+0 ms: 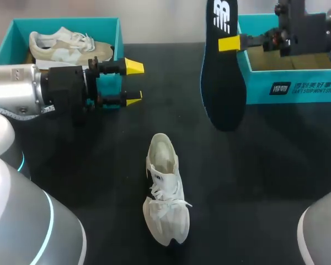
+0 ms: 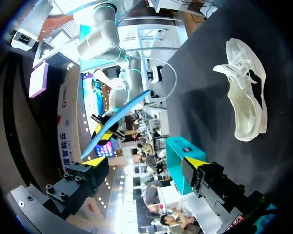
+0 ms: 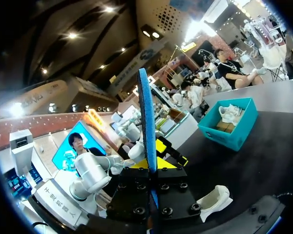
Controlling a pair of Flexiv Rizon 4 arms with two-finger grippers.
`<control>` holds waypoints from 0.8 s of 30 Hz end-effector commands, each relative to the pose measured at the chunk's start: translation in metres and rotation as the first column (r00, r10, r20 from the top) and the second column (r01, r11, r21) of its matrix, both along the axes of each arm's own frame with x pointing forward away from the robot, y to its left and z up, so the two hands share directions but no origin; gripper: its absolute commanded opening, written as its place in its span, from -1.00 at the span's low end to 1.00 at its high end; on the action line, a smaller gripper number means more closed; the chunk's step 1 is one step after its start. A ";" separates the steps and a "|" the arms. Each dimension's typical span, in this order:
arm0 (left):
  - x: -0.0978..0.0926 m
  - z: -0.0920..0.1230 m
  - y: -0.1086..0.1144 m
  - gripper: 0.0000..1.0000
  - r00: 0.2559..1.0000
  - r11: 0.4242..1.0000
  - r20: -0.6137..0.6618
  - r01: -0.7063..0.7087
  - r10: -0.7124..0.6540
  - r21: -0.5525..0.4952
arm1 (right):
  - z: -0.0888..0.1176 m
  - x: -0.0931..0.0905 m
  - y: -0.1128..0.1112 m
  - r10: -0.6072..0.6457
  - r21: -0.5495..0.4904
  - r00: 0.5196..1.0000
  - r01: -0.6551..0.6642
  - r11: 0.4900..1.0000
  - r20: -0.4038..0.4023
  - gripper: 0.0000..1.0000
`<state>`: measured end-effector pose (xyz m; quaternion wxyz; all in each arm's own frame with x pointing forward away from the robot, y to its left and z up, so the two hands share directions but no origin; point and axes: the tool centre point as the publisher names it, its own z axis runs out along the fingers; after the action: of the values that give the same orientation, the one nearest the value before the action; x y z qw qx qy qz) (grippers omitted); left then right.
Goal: Take the shoe out of the shoebox, open the shoe tongue, remove and reinsert the insole, then place the shoe into the shoebox
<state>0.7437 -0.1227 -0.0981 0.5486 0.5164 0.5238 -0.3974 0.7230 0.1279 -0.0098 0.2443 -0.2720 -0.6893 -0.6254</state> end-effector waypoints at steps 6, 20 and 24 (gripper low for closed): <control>0.001 -0.001 -0.001 1.00 1.000 1.000 0.002 0.000 0.000 -0.001 | -0.012 0.029 0.021 0.014 0.023 0.989 -0.011 1.000 -0.145 -1.00; 0.001 -0.001 -0.001 1.00 1.000 1.000 0.002 0.000 0.000 -0.001 | -0.045 0.052 0.039 -0.052 0.073 0.919 0.088 0.993 -0.392 -1.00; 0.001 -0.001 -0.001 1.00 1.000 1.000 0.002 0.000 0.000 -0.001 | -0.045 0.052 0.039 -0.052 0.073 0.919 0.088 0.993 -0.392 -1.00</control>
<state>0.7439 -0.1227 -0.0984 0.5491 0.5162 0.5232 -0.3979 0.7741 0.1656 -0.0556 0.3658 -0.4029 -0.5879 -0.5985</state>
